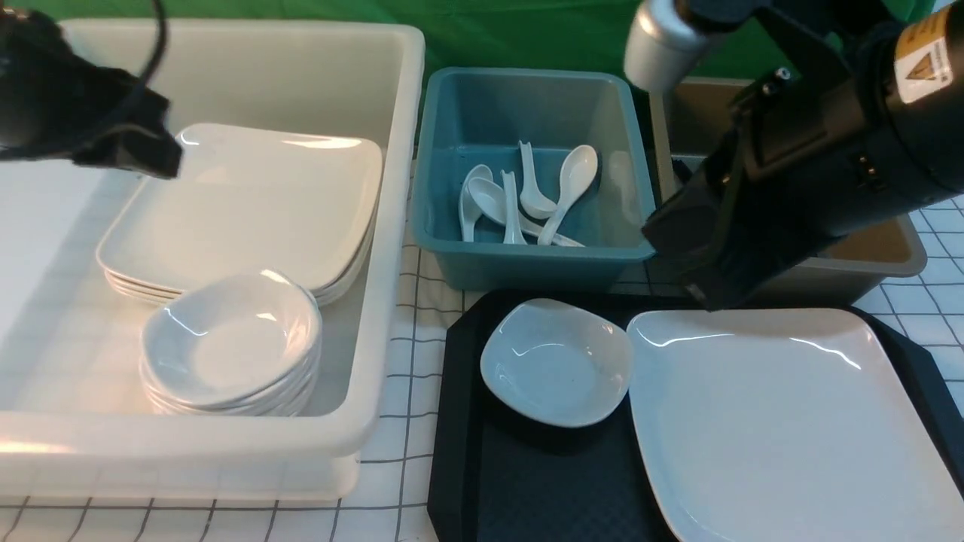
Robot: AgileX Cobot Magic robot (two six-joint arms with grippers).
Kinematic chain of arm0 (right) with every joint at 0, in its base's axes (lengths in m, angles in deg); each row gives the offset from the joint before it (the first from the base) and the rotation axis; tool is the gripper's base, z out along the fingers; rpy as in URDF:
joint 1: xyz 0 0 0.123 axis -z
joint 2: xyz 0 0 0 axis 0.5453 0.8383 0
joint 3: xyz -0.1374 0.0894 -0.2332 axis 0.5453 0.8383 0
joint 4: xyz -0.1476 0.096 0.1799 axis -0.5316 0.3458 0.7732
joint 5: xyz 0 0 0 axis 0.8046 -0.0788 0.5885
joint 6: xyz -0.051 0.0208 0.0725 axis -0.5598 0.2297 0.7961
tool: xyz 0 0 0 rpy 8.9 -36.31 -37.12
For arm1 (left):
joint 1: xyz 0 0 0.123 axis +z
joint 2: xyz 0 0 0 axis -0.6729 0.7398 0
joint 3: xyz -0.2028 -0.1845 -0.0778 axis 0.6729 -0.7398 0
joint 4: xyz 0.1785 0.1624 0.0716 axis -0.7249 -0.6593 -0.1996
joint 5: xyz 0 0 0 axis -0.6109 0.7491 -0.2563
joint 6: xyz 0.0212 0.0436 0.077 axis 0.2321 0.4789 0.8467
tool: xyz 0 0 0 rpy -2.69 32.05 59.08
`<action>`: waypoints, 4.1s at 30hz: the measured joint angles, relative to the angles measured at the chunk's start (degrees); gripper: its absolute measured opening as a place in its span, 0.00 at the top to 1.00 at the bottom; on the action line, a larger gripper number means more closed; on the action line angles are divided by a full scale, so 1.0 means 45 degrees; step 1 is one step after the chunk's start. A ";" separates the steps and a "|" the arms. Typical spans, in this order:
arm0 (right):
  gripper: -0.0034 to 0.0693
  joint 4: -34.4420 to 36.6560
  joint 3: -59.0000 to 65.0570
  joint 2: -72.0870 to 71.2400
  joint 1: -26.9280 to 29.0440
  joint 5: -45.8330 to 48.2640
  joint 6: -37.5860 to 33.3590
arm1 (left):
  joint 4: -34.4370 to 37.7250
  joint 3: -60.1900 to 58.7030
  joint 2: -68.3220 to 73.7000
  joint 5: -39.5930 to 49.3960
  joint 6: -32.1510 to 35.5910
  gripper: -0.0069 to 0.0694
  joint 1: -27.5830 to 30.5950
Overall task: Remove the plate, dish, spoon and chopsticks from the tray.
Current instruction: Use the left arm to grab a small plate from the dinner plate, then use the left arm to put the small plate into the large storage box on the left, then use the left arm to grab a plate from the dinner plate
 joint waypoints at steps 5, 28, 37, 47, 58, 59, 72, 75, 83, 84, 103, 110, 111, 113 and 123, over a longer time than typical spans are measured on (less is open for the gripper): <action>0.94 -0.1878 0.0000 -0.0592 0.0016 0.1082 0.0802 | -0.0044 0.0000 0.0447 0.0285 0.0037 0.90 -0.3748; 0.95 -0.1431 0.4710 -0.3534 0.4762 0.1277 0.1693 | -0.4733 0.0000 0.7284 -0.5894 -0.0162 0.19 -1.0185; 0.95 -0.0241 0.4734 -0.3563 0.4762 0.1027 0.1055 | -0.6752 0.0000 0.8012 -0.6803 -0.1721 0.21 -1.0124; 0.95 0.2605 0.4688 -0.3563 0.4762 0.0714 -0.0849 | -0.7082 0.0180 0.8025 -0.6526 -0.1682 0.76 -1.0165; 0.95 0.2941 0.1842 -0.3563 0.4762 0.1183 -0.0341 | -0.5365 0.1645 0.5328 -0.3206 -0.1732 0.89 -1.0152; 0.95 0.3031 0.1584 -0.3563 0.4762 0.1203 -0.0340 | -0.5365 0.1827 0.4887 -0.3082 -0.1745 0.89 -1.0142; 0.95 0.6741 0.0078 -0.2247 0.4514 0.1392 -0.1618 | -0.7546 0.2997 0.0550 0.0204 -0.2726 0.89 -0.7462; 0.95 0.6756 0.0078 -0.1350 0.3509 0.1063 -0.1675 | -0.7401 0.2247 0.0420 0.0834 -0.2816 0.89 -0.5822; 0.95 0.5188 -0.1590 0.0824 0.0806 0.0559 -0.0866 | -0.6882 -0.1115 0.0443 -0.0369 -0.3171 0.89 -0.4345; 0.95 0.5093 -0.1978 0.1103 0.0706 0.0559 -0.0745 | -0.6854 -0.1481 0.0443 -0.0575 -0.3202 0.89 -0.4345; 0.95 0.4395 -0.4814 0.2233 0.0577 0.1944 -0.0374 | -0.5840 -0.3122 0.0424 -0.2557 -0.3793 0.37 -0.4345; 0.94 0.3052 -0.4814 0.2233 0.0577 0.2132 -0.0294 | -0.5515 -0.1770 -0.0335 -0.1912 -0.3796 0.27 -0.4345; 0.94 0.2755 -0.4814 0.2220 0.0577 0.2132 -0.0294 | -0.5307 -0.1660 -0.0454 -0.1904 -0.3796 0.29 -0.4345; 0.94 0.2048 -0.4814 0.2102 0.0577 0.2135 -0.0279 | -0.4557 -0.1571 -0.0599 -0.1904 -0.3735 0.37 -0.4345; 0.94 -0.0721 -0.3566 0.0018 0.2301 0.2098 0.0674 | -0.0562 -0.0983 0.0420 -0.1756 -0.2485 0.90 -0.7145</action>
